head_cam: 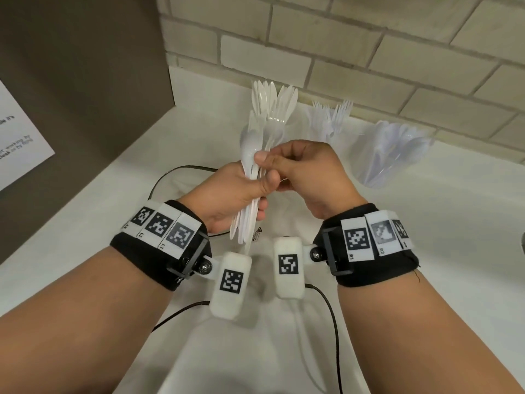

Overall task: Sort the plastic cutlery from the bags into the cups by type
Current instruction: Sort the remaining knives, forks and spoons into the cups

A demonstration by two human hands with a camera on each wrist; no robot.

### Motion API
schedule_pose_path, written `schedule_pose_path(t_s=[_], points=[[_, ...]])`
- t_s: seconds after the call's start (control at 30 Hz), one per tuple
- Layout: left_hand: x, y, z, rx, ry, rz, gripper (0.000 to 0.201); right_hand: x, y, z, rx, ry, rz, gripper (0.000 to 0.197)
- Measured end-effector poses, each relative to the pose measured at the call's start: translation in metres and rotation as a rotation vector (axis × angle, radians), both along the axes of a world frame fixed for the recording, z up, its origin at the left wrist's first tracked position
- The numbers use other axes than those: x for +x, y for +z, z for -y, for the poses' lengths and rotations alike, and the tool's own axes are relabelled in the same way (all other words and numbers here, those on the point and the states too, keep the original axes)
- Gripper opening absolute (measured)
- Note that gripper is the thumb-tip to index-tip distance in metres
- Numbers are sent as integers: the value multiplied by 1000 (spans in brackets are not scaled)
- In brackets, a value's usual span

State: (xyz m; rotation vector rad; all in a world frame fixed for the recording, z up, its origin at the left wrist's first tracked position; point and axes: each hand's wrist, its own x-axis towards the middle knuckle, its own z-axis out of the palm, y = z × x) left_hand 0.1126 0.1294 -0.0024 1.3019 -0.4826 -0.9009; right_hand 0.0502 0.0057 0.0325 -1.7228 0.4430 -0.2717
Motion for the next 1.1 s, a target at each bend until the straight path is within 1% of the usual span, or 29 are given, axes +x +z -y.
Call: schedule_pose_path(t_s=[0.07, 0.1, 0.13, 0.2, 0.27, 0.33, 0.4, 0.53, 0.6, 0.7, 0.87, 0.97, 1.1], points=[[0, -2, 0, -68, 10, -36, 59, -1, 1, -1, 46, 4, -5, 12], [-1, -2, 1, -68, 31, -41, 60, -1, 0, -2, 65, -4, 0, 8], [-2, -1, 3, -51, 60, -39, 58, 0, 0, -3, 81, -18, 8, 7], [-3, 1, 6, -23, 133, -52, 45, 1, 0, -4, 132, -70, 29, 10], [-3, 1, 7, -17, 191, -106, 34, 1, 3, -4, 234, -158, 70, 16], [-2, -1, 6, -13, 211, -144, 26, 1, 6, -4, 258, -228, 109, 16], [-1, -3, 5, -11, 192, -159, 23, 0, 6, -3, 188, -236, 106, 15], [-2, -4, 4, -12, 146, -151, 21, 1, 3, -5, 11, -143, 46, 14], [-3, -3, 4, -13, 127, -130, 18, 1, 2, -6, -48, -124, 27, 18], [-3, -3, 4, -32, 101, -122, 14, 3, -1, -6, -100, -130, 11, 21], [-3, -8, 2, -87, 35, -157, 15, 7, -3, -7, -274, -178, 37, 19], [-5, -8, 4, -88, 32, -177, 18, 7, -2, -7, -251, -182, 60, 15], [-6, -5, 4, -66, 76, -215, 20, 6, -3, -3, -218, -192, 81, 12]])
